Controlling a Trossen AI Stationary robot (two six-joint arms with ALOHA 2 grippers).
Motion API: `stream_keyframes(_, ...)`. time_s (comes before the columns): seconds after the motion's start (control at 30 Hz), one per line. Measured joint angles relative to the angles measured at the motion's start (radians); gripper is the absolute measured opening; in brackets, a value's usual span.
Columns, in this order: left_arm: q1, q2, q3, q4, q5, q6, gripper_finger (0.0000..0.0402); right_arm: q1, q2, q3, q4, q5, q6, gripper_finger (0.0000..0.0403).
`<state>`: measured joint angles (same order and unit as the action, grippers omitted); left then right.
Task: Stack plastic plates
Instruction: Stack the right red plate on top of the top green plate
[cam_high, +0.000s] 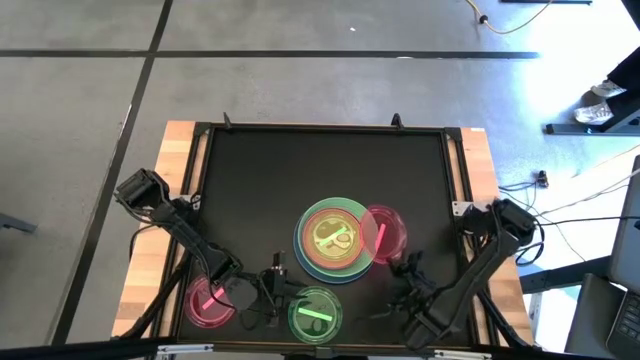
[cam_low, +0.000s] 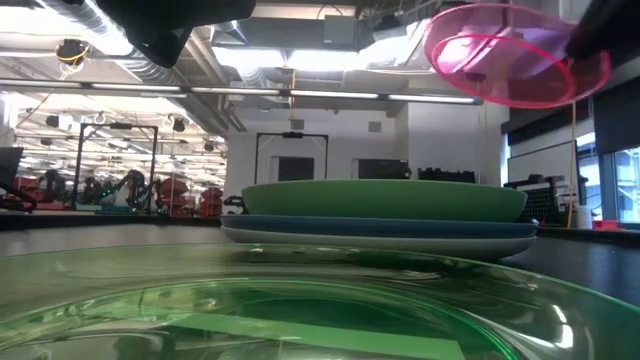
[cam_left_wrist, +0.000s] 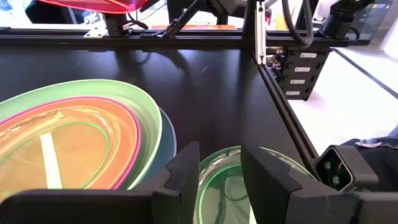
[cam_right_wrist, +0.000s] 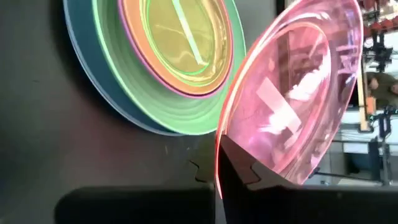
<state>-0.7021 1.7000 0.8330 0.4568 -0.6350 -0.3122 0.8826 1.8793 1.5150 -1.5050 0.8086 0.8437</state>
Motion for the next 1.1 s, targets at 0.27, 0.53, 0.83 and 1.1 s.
stream_keyframes(0.27,0.0,0.0,0.0,-0.001,0.0,0.001,0.0112,-0.095,-0.001,0.0,0.217,-0.017,-0.335,0.0)
stream_keyframes(0.53,0.0,0.0,0.0,-0.002,0.0,0.0,0.0112,-0.222,-0.001,-0.076,0.474,-0.157,-0.629,0.0)
stream_keyframes(0.83,0.0,0.0,0.0,-0.004,0.0,0.001,0.0112,-0.316,-0.001,-0.153,0.67,-0.277,-0.792,0.0)
stream_keyframes(1.1,0.0,0.0,0.0,-0.008,0.0,0.001,0.0112,-0.372,-0.001,-0.157,0.737,-0.393,-0.791,0.0)
